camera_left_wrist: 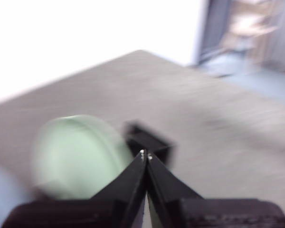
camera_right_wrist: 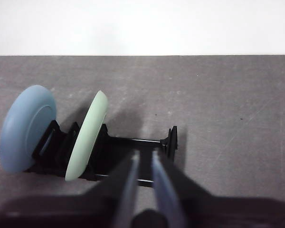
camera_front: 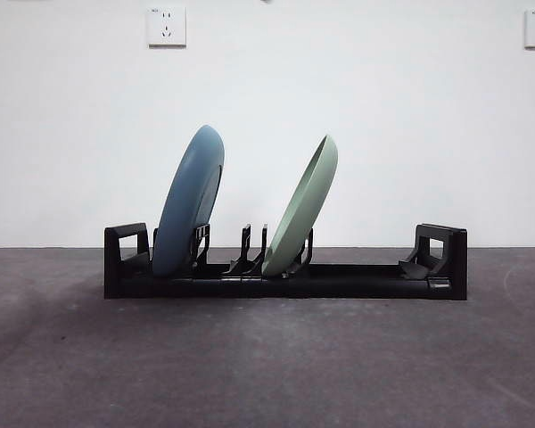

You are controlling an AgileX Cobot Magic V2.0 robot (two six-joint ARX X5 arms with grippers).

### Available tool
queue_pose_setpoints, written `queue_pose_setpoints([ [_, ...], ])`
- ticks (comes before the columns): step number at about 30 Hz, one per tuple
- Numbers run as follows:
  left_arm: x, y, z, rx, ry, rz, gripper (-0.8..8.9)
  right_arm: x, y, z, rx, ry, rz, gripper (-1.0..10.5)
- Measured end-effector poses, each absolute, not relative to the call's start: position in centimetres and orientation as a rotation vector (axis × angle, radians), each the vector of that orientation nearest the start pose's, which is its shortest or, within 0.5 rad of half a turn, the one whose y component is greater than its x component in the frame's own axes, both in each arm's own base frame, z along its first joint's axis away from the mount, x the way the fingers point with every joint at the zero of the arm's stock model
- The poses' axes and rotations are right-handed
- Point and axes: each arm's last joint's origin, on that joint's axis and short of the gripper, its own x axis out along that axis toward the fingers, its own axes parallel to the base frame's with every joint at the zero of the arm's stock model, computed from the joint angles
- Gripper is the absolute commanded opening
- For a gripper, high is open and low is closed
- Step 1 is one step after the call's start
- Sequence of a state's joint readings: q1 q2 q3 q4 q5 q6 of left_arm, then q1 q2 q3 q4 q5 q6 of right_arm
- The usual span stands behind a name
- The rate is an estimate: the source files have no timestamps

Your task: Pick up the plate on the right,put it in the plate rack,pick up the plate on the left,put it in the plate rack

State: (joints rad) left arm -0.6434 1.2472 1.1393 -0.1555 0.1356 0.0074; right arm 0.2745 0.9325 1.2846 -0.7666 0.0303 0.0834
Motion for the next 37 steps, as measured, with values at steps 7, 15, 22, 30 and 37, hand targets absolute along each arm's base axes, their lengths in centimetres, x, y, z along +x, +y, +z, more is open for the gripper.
queue_pose_setpoints([
  [7,17.8,-10.4,39.1,0.212,0.247,-0.508,-0.08,14.8,3.9,41.2,-0.025,0.422,0.161,-0.1],
  [15,14.1,-4.9,36.8,0.192,0.236,-0.345,-0.08,11.2,2.7,37.6,-0.025,0.358,0.111,-0.1],
  [22,10.4,-3.3,33.4,0.186,0.230,-0.322,-0.04,9.0,2.0,35.5,0.008,0.348,0.099,0.0],
  [30,10.0,-3.1,32.7,0.197,0.307,-0.327,-0.02,9.1,2.1,35.3,0.080,0.368,0.084,0.0],
  [37,11.0,-3.5,32.1,0.206,0.375,-0.331,-0.02,9.1,2.1,35.3,0.086,0.372,0.082,0.0],
])
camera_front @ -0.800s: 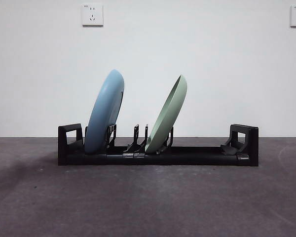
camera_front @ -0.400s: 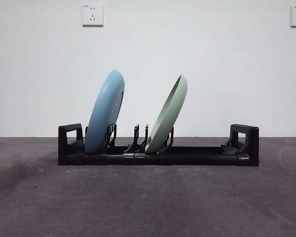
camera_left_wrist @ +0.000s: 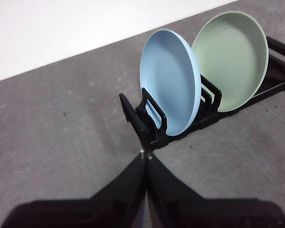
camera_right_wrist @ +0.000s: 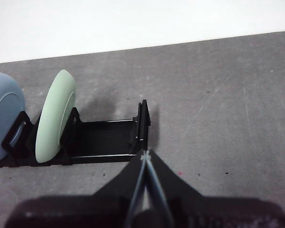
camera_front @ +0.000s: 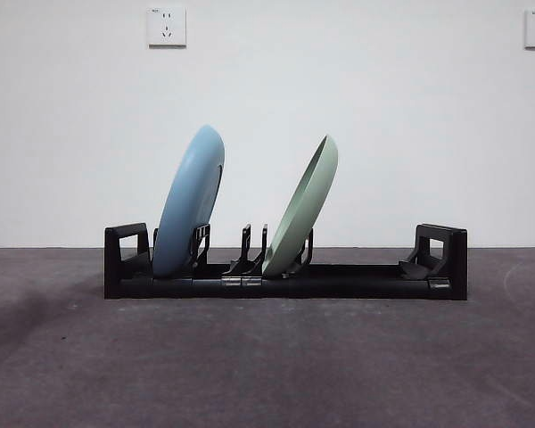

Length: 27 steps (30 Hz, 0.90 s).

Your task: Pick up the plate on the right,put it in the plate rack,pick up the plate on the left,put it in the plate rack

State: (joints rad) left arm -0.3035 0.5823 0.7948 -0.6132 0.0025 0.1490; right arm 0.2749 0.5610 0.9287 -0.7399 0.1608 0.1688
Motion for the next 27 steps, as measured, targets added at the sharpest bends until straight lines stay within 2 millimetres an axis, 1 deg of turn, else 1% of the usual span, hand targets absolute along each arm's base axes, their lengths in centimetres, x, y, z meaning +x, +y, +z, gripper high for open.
queue_pose_setpoints([
  [4,11.4,-3.6,31.9,0.210,0.402,-0.332,-0.02,9.1,2.1,35.3,0.086,0.372,0.082,0.0],
  [5,11.3,-3.5,31.7,0.217,0.416,-0.330,-0.02,9.1,2.1,35.3,0.086,0.372,0.082,0.0],
  [7,10.3,-3.1,31.6,0.230,0.427,-0.323,-0.02,9.1,2.1,35.3,0.086,0.372,0.082,0.0],
  [9,9.6,-2.7,31.9,0.215,0.386,-0.325,-0.02,9.1,2.1,35.3,0.086,0.372,0.082,0.0],
  [11,8.8,-2.4,32.3,0.190,0.304,-0.343,-0.02,9.1,2.1,35.3,0.086,0.372,0.082,0.0],
  [13,8.3,-2.1,32.1,0.173,0.216,-0.348,-0.02,9.1,2.1,35.3,0.086,0.372,0.082,0.0],
  [16,8.6,-1.9,30.2,0.164,0.120,-0.323,-0.02,9.1,2.1,35.3,0.086,0.372,0.082,0.0],
  [20,8.8,-1.6,26.3,0.158,0.048,-0.289,-0.02,9.1,2.1,35.3,0.087,0.372,0.082,0.0],
  [23,8.8,-1.4,23.5,0.142,0.064,-0.272,-0.02,9.1,2.1,35.3,0.086,0.373,0.082,0.0],
  [27,9.0,-1.2,20.5,0.120,0.107,-0.253,-0.02,9.1,2.1,35.3,0.086,0.373,0.082,0.0],
])
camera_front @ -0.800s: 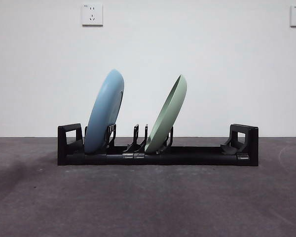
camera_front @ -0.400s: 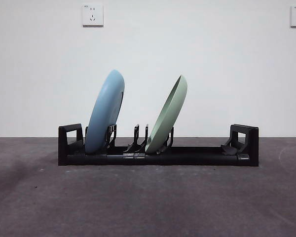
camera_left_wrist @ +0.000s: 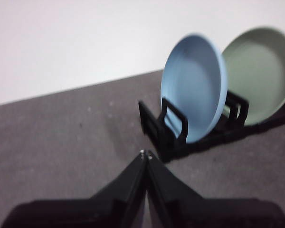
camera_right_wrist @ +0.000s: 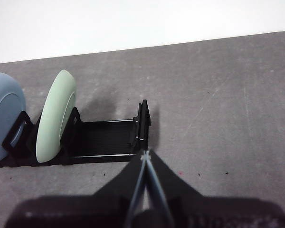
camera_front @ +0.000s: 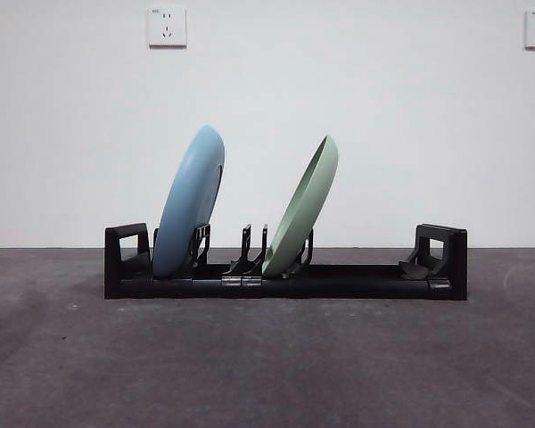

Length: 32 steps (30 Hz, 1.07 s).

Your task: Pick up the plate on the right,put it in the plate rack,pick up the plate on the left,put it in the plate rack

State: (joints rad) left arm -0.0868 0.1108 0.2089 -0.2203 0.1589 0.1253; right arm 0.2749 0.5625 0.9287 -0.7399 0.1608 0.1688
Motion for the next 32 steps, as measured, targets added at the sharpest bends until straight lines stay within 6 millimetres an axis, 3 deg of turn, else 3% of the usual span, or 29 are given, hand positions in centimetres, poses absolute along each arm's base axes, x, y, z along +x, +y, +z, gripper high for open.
queue_pose_setpoints([
  [8,9.4,-1.0,17.0,0.083,0.140,-0.202,-0.02,9.1,2.1,35.3,0.086,0.373,0.081,0.0],
  [15,9.5,-0.7,15.4,0.054,0.150,-0.138,-0.02,9.1,2.1,35.3,0.086,0.374,0.082,0.0],
  [32,9.5,-0.7,15.2,0.025,0.166,-0.111,-0.02,9.1,2.1,35.3,0.086,0.374,0.081,0.0],
])
